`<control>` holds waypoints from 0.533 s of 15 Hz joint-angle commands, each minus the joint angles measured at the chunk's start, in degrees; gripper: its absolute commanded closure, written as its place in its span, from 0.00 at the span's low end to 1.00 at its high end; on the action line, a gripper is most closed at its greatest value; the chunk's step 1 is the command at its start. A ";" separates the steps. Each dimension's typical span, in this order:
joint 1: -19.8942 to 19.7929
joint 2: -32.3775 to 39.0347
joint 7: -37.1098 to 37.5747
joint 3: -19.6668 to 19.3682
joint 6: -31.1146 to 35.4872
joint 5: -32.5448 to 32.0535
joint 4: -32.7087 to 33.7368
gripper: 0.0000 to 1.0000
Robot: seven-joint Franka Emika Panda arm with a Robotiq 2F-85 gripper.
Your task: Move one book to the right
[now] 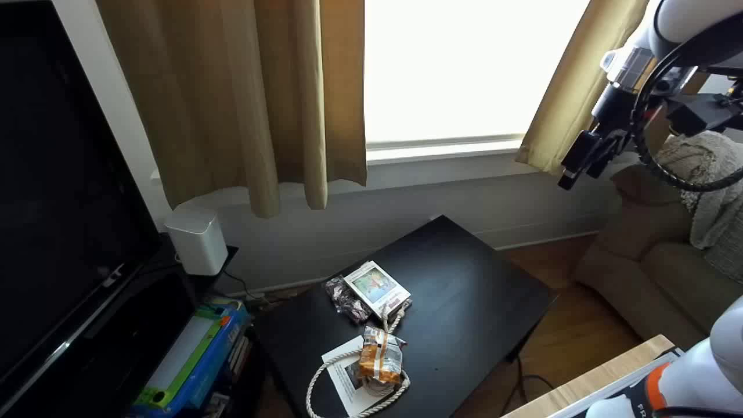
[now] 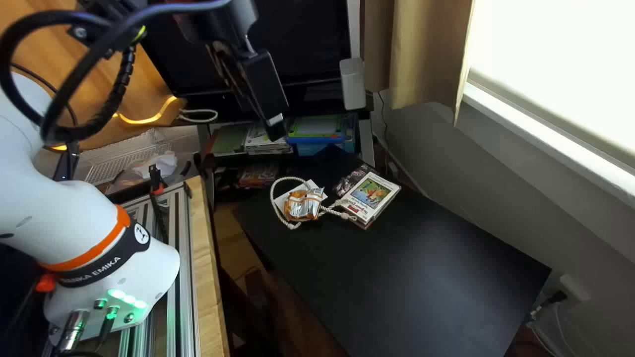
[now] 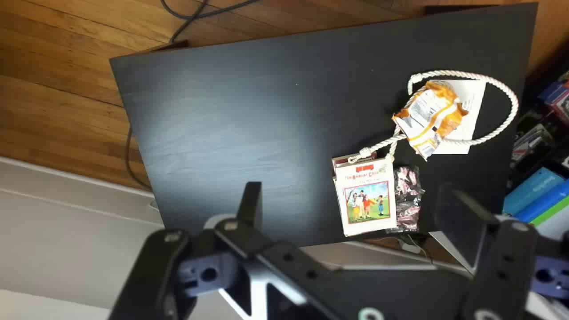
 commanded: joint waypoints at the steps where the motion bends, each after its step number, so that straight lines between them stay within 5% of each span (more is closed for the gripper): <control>1: 0.06 0.14 0.04 -0.01 -0.15 0.00 -0.09 0.00; 8: 0.05 0.37 0.04 0.00 -0.15 0.01 -0.36 0.00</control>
